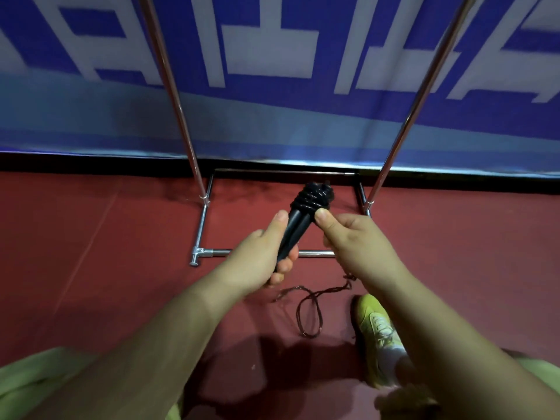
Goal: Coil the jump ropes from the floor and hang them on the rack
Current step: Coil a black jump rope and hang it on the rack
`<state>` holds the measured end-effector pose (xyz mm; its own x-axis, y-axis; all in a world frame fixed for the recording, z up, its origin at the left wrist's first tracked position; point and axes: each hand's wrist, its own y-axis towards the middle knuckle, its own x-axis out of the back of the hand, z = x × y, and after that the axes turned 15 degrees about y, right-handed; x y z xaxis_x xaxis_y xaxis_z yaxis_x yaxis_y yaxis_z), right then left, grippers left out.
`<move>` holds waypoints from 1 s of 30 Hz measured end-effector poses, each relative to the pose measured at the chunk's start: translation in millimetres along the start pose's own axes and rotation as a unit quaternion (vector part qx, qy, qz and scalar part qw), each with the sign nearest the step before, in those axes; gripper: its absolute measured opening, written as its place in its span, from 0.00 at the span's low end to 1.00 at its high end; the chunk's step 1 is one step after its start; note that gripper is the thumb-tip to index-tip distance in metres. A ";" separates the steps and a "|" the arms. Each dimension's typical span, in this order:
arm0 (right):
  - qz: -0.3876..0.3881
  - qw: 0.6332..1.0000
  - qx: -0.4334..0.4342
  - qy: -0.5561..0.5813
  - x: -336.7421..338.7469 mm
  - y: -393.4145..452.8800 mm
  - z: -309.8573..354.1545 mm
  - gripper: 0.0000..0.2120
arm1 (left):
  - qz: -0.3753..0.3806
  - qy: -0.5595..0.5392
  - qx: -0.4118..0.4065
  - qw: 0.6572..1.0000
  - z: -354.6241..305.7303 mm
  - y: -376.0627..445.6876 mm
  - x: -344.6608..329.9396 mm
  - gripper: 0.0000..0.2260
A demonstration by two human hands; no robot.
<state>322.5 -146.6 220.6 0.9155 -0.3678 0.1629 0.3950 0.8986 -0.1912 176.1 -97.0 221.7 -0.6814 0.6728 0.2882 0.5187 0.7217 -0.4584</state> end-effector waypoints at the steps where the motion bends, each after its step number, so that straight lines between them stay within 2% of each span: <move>1: -0.015 1.000 0.014 -0.014 1.9 -8.6 10.7 0.23 | -0.016 0.018 -0.017 1.000 -7.6 -8.2 0.5 0.27; 4: -0.020 0.999 0.033 0.030 11.4 -35.5 47.2 0.20 | -0.087 0.123 -0.071 0.986 -34.6 -32.8 7.3 0.25; 6: 0.009 0.996 0.026 0.090 19.2 -57.9 76.9 0.17 | -0.139 0.186 -0.100 0.968 -55.6 -53.3 15.1 0.23; 8: 0.043 0.994 0.018 0.098 25.8 -84.6 108.0 0.16 | -0.163 0.226 -0.120 0.953 -75.9 -80.7 23.0 0.23; 12: 0.057 0.996 0.006 0.061 31.3 -130.6 155.8 0.28 | -0.219 0.306 -0.144 0.915 -107.6 -139.7 28.5 0.25; 15: 0.039 0.997 0.033 0.050 28.3 -163.5 181.6 0.28 | -0.251 0.320 -0.174 0.897 -124.8 -180.7 27.2 0.23; 20: 0.033 0.984 0.090 0.149 27.5 -223.2 216.6 0.25 | -0.275 0.308 -0.228 0.882 -151.8 -252.1 23.7 0.18; 24: 0.036 0.975 0.168 0.140 27.2 -261.9 251.8 0.17 | -0.294 0.299 -0.255 0.871 -174.4 -294.1 29.3 0.18; 26: 0.061 0.966 0.221 0.121 26.6 -280.9 271.8 0.14 | -0.267 0.237 -0.276 0.892 -183.0 -315.8 33.6 0.18; 27: 0.077 0.961 0.243 0.108 26.8 -289.9 280.2 0.12 | -0.219 0.178 -0.286 0.916 -184.3 -328.7 35.7 0.18; 29: 0.117 0.950 0.279 0.079 28.4 -306.8 292.7 0.11 | -0.068 0.056 -0.291 0.953 -182.2 -351.9 42.0 0.22; 30: 0.139 0.944 0.292 0.068 29.8 -314.2 296.5 0.11 | 0.015 0.011 -0.291 0.956 -178.7 -361.4 45.5 0.26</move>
<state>203.1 -368.9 572.5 0.9946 -0.0899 0.0523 0.0648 0.9291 0.3642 49.9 -298.0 550.7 -0.6540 0.6935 0.3024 0.7420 0.6658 0.0779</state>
